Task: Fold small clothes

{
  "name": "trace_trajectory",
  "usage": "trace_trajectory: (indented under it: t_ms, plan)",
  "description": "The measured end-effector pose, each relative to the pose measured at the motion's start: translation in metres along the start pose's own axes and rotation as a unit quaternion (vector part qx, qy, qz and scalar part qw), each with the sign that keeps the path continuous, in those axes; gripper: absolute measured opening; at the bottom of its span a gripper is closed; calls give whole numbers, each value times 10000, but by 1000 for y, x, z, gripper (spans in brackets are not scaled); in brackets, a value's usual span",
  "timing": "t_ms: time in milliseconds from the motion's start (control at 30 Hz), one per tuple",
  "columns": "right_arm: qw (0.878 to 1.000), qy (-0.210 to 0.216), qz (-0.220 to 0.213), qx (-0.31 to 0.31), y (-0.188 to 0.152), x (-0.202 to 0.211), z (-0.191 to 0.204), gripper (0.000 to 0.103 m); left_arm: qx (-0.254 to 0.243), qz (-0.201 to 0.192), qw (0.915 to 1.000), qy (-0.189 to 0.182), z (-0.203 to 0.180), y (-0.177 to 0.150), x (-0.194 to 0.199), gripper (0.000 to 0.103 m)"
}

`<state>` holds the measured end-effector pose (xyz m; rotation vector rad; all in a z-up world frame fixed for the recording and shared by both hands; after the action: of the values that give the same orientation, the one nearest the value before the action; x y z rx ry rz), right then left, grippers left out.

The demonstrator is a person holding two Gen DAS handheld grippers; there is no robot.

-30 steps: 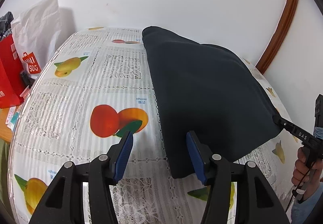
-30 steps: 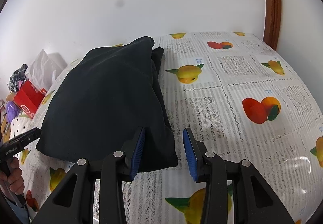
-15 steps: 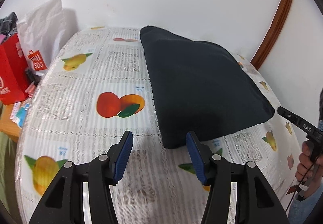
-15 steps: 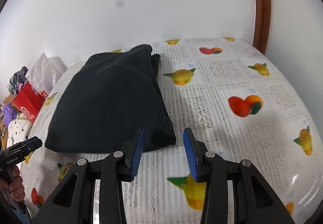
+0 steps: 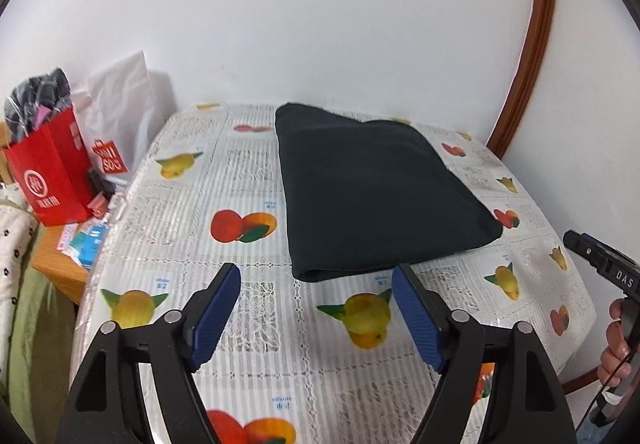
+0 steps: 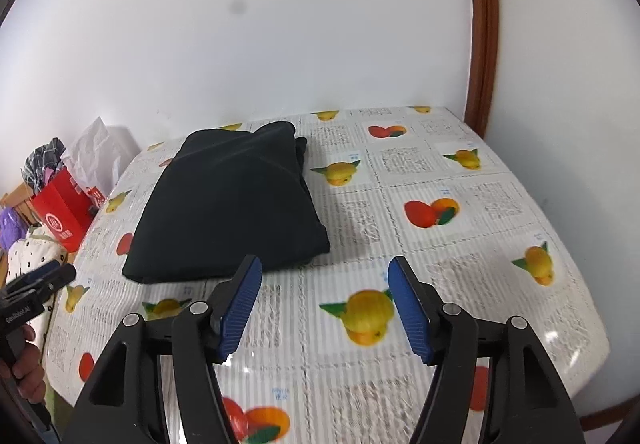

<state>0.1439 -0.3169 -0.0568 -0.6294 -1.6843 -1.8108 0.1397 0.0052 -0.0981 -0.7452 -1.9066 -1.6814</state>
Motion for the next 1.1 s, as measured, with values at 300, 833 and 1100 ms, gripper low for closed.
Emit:
trace_trajectory:
  t_ms: [300,833,1100]
  plan:
    - [9996,-78,-283,11,-13,51,4,100,-212,-294,9993,87,-27,-8,50,90]
    - [9967,-364,-696,197,-24,110,2,103,-434,-597,9972,150,-49,-17,89,92]
    - [9967,-373,-694,202,-25,111,0,103,-393,-601,9973,171,-45,-17,93,92]
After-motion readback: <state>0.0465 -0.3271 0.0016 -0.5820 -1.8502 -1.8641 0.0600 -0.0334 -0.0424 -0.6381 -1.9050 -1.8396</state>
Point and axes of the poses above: each gripper's, at about its wrist camera, not at the fingertips, and x roughly against the way its jaws point, z to its left, y to its top, the point moved 7 cm from there along -x, roughly the way its jaws point, and after that the axes turned 1 degree about -z, right-handed, at the moved point
